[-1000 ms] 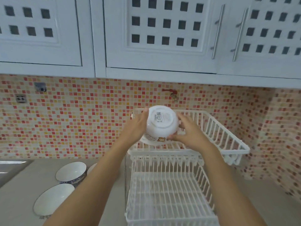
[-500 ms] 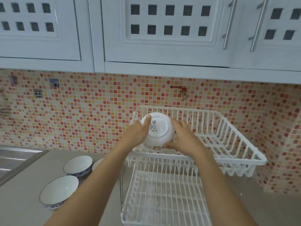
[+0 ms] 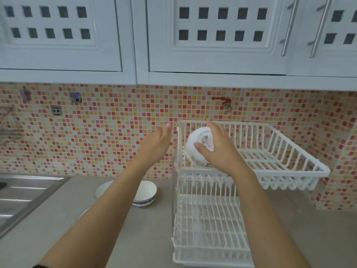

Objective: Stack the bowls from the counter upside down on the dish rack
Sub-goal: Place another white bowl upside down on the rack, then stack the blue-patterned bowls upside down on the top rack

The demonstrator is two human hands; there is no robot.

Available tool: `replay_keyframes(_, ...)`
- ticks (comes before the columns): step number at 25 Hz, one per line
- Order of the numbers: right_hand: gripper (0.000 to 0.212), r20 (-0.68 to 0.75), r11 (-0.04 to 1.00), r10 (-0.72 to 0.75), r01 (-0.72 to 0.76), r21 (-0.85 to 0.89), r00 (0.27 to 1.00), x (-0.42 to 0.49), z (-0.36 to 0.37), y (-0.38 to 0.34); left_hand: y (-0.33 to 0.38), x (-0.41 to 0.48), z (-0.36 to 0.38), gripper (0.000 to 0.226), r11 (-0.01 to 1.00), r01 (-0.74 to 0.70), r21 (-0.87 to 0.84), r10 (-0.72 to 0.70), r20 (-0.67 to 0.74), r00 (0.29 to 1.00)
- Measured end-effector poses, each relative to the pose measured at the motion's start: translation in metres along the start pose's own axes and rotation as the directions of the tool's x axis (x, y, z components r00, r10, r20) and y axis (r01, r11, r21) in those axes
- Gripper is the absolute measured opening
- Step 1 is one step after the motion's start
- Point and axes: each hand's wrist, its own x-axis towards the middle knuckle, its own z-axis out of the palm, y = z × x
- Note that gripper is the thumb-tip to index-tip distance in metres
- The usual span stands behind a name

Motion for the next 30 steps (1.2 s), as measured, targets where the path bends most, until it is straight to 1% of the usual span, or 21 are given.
replay_keyframes(3, 0.065, -0.035, 0.995, -0.064, 0.066, 0.069, 0.997, -0.004, 0.046, -0.039, -0.036, -0.017, -0.035, 0.062, 0.999, -0.013, 0.037, 0.013, 0.000, 1.000)
replay_keyframes(5, 0.063, -0.012, 0.992, -0.085, 0.085, 0.090, 0.996, -0.006, 0.086, -0.060, -0.071, -0.025, -0.053, 0.062, 0.997, 0.021, 0.069, -0.021, -0.003, 1.000)
replay_keyframes(7, 0.062, 0.068, 0.993, -0.061, 0.054, 0.102, 0.996, -0.007, 0.132, -0.073, -0.114, -0.029, -0.062, 0.062, 0.994, 0.066, 0.092, -0.066, -0.007, 0.998)
replay_keyframes(10, 0.066, 0.259, 0.992, 0.063, -0.089, 0.088, 0.964, -0.015, 0.208, -0.076, -0.190, -0.038, -0.057, 0.060, 0.967, 0.191, 0.167, -0.198, 0.027, 0.980)
replay_keyframes(12, 0.068, 0.384, 0.979, 0.157, -0.195, 0.061, 0.910, -0.022, 0.256, -0.075, -0.247, -0.052, -0.049, 0.058, 0.920, 0.328, 0.212, -0.347, 0.054, 0.936)
replay_keyframes(14, 0.071, 0.467, 0.961, 0.218, -0.271, 0.049, 0.857, -0.028, 0.297, -0.069, -0.297, -0.065, -0.038, 0.054, 0.870, 0.433, 0.237, -0.458, 0.059, 0.887)
replay_keyframes(16, 0.076, 0.516, 0.954, 0.238, -0.299, 0.036, 0.823, -0.028, 0.333, -0.062, -0.338, -0.073, -0.027, 0.049, 0.839, 0.485, 0.246, -0.516, 0.079, 0.853)
replay_keyframes(19, 0.081, 0.602, 0.945, 0.268, -0.328, -0.011, 0.752, -0.026, 0.382, -0.046, -0.384, -0.079, -0.009, 0.052, 0.813, 0.542, 0.213, -0.569, 0.094, 0.817)
replay_keyframes(20, 0.079, 0.621, 0.932, 0.299, -0.363, -0.026, 0.725, -0.022, 0.398, -0.039, -0.396, -0.076, -0.004, 0.054, 0.794, 0.575, 0.198, -0.599, 0.085, 0.796)
replay_keyframes(23, 0.080, 0.638, 0.888, 0.371, -0.458, -0.032, 0.675, -0.004, 0.440, -0.019, -0.428, -0.058, 0.011, 0.059, 0.718, 0.673, 0.175, -0.689, 0.048, 0.723)
replay_keyframes(25, 0.079, 0.653, 0.867, 0.403, -0.496, -0.048, 0.641, 0.009, 0.463, -0.007, -0.444, -0.045, 0.018, 0.061, 0.664, 0.728, 0.172, -0.744, 0.051, 0.666)
replay_keyframes(27, 0.072, 0.670, 0.842, 0.440, -0.535, -0.077, 0.597, 0.016, 0.482, 0.003, -0.455, -0.034, 0.022, 0.060, 0.608, 0.769, 0.200, -0.791, 0.062, 0.609)
replay_keyframes(30, 0.043, 0.717, 0.790, 0.468, -0.608, -0.078, 0.516, 0.019, 0.504, 0.012, -0.466, -0.026, 0.031, 0.050, 0.546, 0.779, 0.308, -0.827, 0.052, 0.559)
